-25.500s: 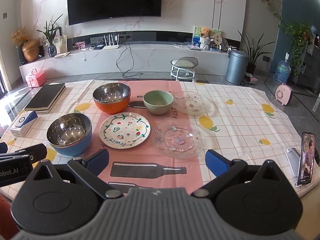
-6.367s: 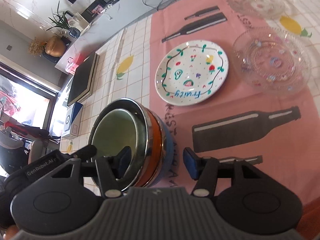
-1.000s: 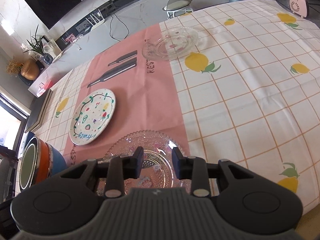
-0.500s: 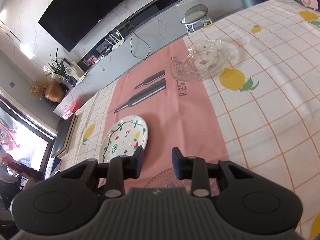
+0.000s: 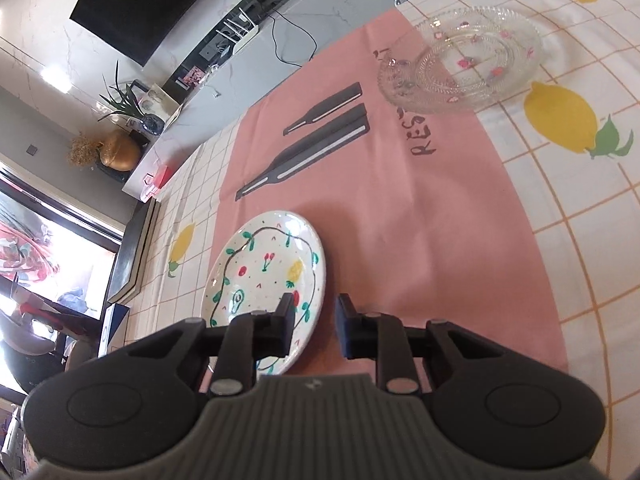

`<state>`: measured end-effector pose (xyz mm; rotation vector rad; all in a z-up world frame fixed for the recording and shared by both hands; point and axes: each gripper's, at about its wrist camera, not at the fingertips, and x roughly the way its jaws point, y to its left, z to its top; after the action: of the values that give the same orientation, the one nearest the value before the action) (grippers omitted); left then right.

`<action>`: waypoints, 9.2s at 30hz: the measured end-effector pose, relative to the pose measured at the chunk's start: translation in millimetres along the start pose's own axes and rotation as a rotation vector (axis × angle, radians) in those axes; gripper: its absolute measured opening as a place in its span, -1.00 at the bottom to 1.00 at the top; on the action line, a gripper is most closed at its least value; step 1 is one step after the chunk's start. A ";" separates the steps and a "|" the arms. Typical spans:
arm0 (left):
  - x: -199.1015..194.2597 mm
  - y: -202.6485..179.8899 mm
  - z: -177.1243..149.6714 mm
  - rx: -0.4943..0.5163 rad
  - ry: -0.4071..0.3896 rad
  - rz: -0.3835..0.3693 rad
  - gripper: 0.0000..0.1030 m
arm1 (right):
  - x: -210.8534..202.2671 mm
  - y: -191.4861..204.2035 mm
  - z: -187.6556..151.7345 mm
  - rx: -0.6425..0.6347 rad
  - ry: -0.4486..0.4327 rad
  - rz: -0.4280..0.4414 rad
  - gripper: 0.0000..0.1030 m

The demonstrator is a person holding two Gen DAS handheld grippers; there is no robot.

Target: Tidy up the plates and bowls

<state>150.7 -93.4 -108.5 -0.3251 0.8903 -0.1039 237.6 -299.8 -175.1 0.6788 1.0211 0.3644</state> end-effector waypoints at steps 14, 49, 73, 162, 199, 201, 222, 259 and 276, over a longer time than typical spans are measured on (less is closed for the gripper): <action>11.5 -1.9 3.7 -0.016 0.007 0.013 -0.39 | 7.8 -9.1 -3.9 0.083 0.033 0.009 -0.94; 69.6 5.0 38.5 -0.041 0.006 0.170 0.25 | -56.5 -56.3 11.6 0.224 -0.129 -0.153 -0.60; 78.3 40.5 42.8 -0.307 0.030 -0.108 -0.29 | -52.6 -104.6 28.4 0.410 -0.055 0.000 -0.72; -25.6 23.3 -53.4 -0.249 0.035 -0.083 -0.83 | -150.6 -68.3 -68.1 0.247 -0.006 -0.139 -0.91; -27.1 6.4 -65.0 -0.127 0.048 -0.021 -0.81 | -127.9 -32.4 -77.3 -0.028 0.057 -0.397 -0.70; -27.2 3.3 -65.1 -0.105 0.048 -0.013 -0.81 | -126.8 -31.4 -77.6 -0.041 0.058 -0.406 -0.69; -33.1 -21.6 -70.2 0.161 0.034 0.117 -0.70 | -120.3 -26.0 -78.9 -0.084 0.066 -0.422 -0.73; -9.5 -29.9 -4.0 -0.005 -0.016 -0.073 -0.55 | -136.1 -60.3 -39.3 0.178 -0.217 -0.206 -0.55; 80.4 -49.4 52.3 -0.197 0.033 -0.184 -0.43 | -91.8 -124.3 43.0 0.477 -0.431 -0.021 -0.55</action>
<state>244.1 -145.7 -122.1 -0.5907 0.9045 -0.1932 226.7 -459.7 -183.2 1.1188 0.7006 -0.0550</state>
